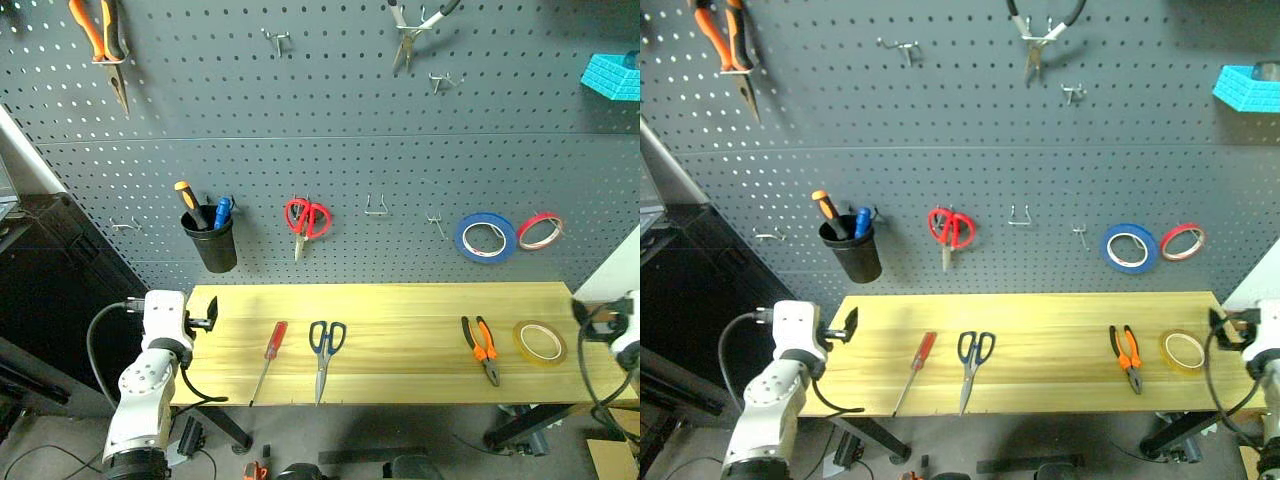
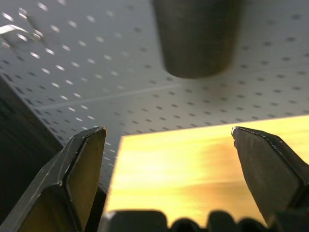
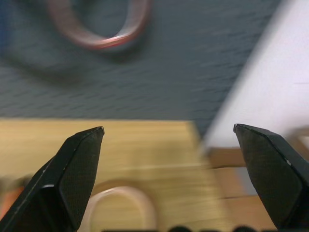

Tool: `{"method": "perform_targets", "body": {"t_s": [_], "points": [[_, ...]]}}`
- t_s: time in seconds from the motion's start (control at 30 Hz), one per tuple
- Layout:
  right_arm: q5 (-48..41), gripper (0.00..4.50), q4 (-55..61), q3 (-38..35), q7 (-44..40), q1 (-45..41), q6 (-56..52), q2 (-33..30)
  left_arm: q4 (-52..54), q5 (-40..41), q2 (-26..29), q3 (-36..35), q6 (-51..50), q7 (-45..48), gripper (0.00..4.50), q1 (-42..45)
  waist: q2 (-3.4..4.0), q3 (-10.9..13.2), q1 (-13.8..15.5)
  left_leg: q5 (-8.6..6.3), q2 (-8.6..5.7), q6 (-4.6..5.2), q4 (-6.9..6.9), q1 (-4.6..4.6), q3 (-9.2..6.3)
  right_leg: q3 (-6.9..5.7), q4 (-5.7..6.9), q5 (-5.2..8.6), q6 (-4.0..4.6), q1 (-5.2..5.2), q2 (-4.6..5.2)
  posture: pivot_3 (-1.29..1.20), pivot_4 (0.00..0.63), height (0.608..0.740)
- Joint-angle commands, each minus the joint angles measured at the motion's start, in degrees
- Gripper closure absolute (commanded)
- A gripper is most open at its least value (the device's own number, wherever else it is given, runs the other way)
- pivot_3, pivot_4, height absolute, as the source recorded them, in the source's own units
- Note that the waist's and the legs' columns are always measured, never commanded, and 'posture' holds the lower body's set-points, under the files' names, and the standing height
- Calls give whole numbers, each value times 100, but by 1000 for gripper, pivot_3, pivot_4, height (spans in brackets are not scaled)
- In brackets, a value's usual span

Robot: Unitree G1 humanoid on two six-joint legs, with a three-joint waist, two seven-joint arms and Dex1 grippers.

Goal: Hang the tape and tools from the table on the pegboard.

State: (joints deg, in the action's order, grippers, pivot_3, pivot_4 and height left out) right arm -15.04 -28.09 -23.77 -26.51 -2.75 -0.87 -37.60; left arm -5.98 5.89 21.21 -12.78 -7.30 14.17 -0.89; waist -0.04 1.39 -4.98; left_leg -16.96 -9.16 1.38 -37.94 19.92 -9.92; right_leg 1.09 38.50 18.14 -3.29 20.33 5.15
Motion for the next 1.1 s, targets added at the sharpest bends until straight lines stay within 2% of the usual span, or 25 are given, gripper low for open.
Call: {"method": "perform_targets", "body": {"t_s": [0.03, 0.23, 0.33, 0.43, 0.57, 0.73, 0.87, 0.97, 1.1], "points": [[-315, 0, 1264, 80, -199, 291, -602, 93, 793, 15, 81, 472, -232, 451, 44, -103, 8, 7, 6, -5, 0, 9, 0, 1, 1, 1, 0, 0, 0, 0, 0, -206, 42, 740], [-385, 0, 2246, 251, -226, 646, -1532, 151, 1600, 158, 325, 1128, -643, 1326, 44, -115, 11, 241, 19, -17, 7, 25, -1, -1, 1, -6, -7, 2, -1, 5, -1, -226, 110, 740], [-176, 0, 2351, 470, 51, 397, -2370, 47, 2021, 430, 531, 1446, -950, 1984, 44, 166, 14, 497, 19, -17, 13, 27, -2, -1, 15, -2, -11, 0, 0, 16, 0, -252, 202, 740], [-117, 0, 2101, 649, 132, -43, -3113, -18, 2259, 218, 736, 2064, -1275, 2403, 44, 694, 29, 724, 8, -15, 53, 28, 0, 22, 44, -4, -40, -25, 21, 11, -20, -262, 252, 740], [-59, 0, 1842, 857, 96, -503, -3615, -54, 2539, 309, 863, 2539, -1473, 2884, 44, 1124, 31, 961, -30, -2, 71, 8, -1, 98, 74, 0, -41, -49, 24, 92, -24, -262, 301, 740], [350, 0, 236, 1074, 180, -1540, -3383, -193, 2759, 600, 654, 2927, -1989, 3202, 44, 1594, 10, 1261, -141, -19, 83, 27, 3, 130, 114, 2, -49, -49, 25, 129, -21, -252, 339, 740], [531, 0, -880, 1094, 266, -2237, -3144, -253, 2861, 707, 518, 2968, -2145, 3192, 44, 1715, -16, 1391, -162, -20, 86, 30, -10, 198, 136, 4, -39, -51, 21, 196, -19, -239, 353, 740], [706, 0, -1976, 1096, 408, -2830, -2830, -336, 2920, 685, 475, 3034, -2154, 3182, 44, 1725, -24, 1475, -160, -20, 94, 30, -12, 198, 159, 3, -37, -51, 21, 198, -18, -231, 355, 740], [713, 0, -2860, 1075, 235, -3315, -2805, -346, 3001, 662, 550, 3033, -2130, 3183, 44, 1661, -55, 1521, -159, -20, 111, 31, -14, 197, 207, 2, -35, -54, 16, 199, -13, -218, 347, 740]]}}
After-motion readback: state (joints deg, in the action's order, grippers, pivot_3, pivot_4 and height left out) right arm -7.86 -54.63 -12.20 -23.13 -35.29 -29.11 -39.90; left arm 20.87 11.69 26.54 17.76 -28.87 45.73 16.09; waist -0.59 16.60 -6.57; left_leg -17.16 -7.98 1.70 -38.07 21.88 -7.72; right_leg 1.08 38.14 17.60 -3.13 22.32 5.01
